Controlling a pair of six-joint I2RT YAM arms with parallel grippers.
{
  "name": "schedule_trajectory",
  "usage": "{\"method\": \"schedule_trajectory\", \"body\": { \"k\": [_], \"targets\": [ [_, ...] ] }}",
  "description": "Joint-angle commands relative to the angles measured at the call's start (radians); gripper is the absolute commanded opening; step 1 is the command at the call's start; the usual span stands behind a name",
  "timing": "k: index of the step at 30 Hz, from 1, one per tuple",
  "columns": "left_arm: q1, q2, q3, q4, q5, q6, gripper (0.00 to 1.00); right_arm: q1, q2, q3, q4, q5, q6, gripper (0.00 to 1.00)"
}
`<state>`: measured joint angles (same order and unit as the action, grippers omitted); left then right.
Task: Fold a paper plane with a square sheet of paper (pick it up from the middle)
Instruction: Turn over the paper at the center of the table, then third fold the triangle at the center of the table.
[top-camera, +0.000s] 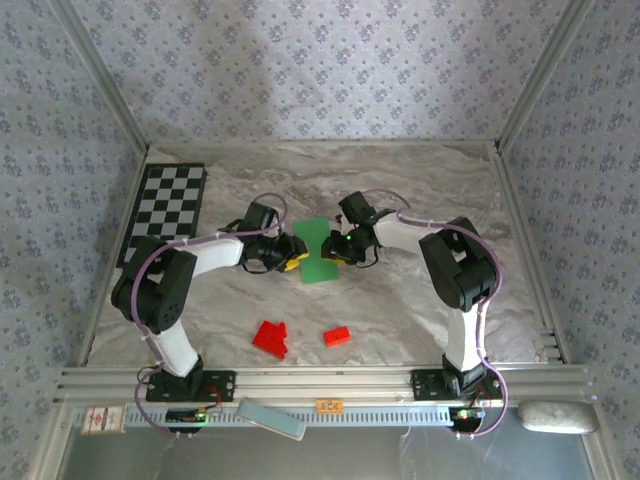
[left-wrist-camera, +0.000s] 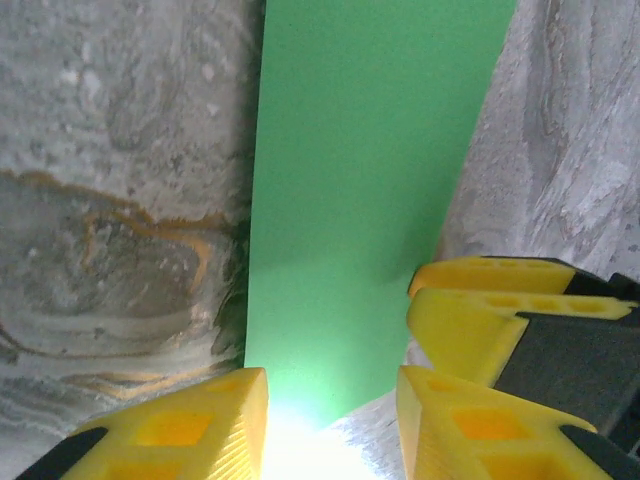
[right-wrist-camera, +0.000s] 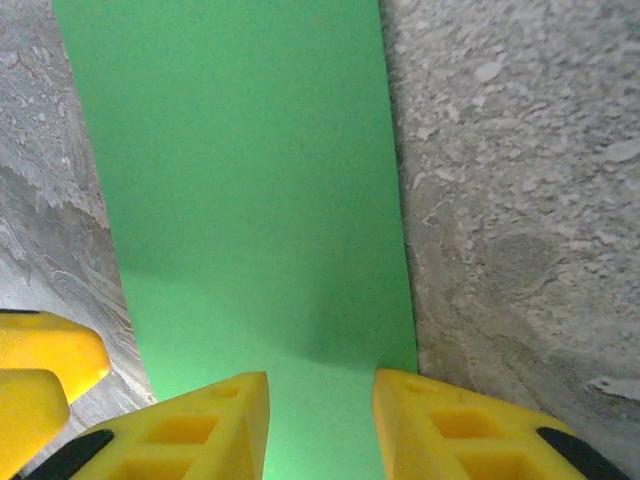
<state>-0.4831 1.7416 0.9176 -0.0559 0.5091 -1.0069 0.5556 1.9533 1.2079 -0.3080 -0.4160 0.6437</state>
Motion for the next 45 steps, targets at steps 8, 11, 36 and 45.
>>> {"method": "schedule_trajectory", "body": {
  "k": [8, 11, 36, 45],
  "targets": [
    [0.011, 0.05, 0.04, -0.05, -0.004, 0.038, 0.38, -0.004, 0.049, -0.045, -0.042, 0.013, 0.007, 0.35],
    [0.01, 0.059, 0.043, -0.041, 0.01, 0.039, 0.38, -0.004, 0.051, -0.045, -0.042, 0.011, 0.006, 0.36],
    [0.008, 0.054, 0.024, -0.032, 0.124, 0.098, 0.29, -0.004, 0.056, -0.036, -0.043, 0.007, 0.005, 0.35],
    [0.011, 0.054, 0.038, -0.035, 0.111, 0.082, 0.17, -0.008, 0.032, -0.048, -0.014, -0.005, -0.001, 0.39]
  ]
}}
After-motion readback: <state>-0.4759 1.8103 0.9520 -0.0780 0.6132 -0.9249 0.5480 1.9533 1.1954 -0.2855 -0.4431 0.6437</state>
